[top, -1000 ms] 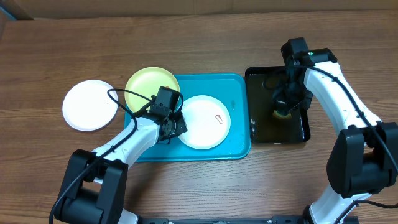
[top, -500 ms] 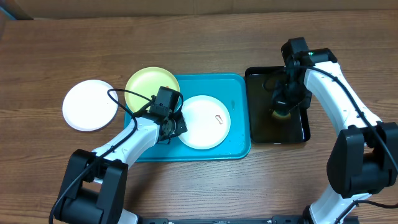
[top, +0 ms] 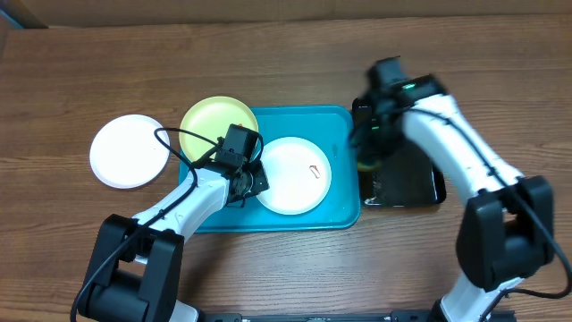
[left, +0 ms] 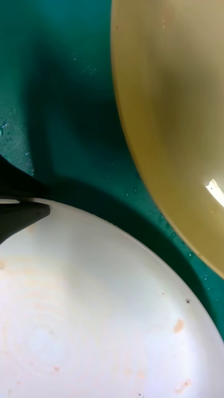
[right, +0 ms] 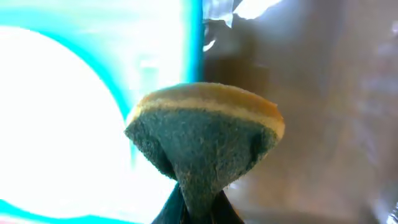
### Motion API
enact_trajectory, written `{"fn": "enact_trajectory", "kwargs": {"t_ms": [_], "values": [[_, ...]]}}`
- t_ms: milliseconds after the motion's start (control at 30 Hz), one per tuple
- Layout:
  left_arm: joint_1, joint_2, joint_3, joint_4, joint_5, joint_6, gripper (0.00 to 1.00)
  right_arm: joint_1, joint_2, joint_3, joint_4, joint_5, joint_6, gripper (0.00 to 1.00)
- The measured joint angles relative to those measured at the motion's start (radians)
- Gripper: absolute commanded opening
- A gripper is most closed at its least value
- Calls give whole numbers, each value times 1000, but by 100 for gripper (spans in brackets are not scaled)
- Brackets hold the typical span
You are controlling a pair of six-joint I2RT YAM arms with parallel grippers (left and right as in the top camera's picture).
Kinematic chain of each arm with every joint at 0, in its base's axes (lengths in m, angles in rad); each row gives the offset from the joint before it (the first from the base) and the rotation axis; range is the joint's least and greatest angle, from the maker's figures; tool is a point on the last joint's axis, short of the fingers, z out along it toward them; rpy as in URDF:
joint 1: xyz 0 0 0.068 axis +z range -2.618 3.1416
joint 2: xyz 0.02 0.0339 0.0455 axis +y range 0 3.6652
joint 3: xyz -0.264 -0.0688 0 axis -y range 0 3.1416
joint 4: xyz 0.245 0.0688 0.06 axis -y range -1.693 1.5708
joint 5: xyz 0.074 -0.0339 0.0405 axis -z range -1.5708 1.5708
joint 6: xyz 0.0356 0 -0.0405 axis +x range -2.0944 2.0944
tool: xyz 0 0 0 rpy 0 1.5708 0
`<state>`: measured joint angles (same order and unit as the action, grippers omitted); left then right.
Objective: Clean dirty plates on tray and stack at the side
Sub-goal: 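Carry the sponge onto the held white plate and scrub it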
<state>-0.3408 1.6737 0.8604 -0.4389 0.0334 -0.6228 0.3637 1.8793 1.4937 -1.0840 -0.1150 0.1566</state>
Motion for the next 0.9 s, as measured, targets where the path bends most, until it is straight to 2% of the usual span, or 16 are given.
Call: {"fn": "enact_trajectory", "kwargs": {"t_ms": [133,333,533,900], "values": [[0,0,0,-3,0,0,4,149,0,0,84,33,-14,4],[0,0,2,-7,0,0,4,283,0,-51,229,222,-26,4],[0,0,2,-9,0,0,4,289,0,-177,388,323,-28,4],[0,0,2,-9,0,0,4,286,0,-366,644,344,-31,4]]}}
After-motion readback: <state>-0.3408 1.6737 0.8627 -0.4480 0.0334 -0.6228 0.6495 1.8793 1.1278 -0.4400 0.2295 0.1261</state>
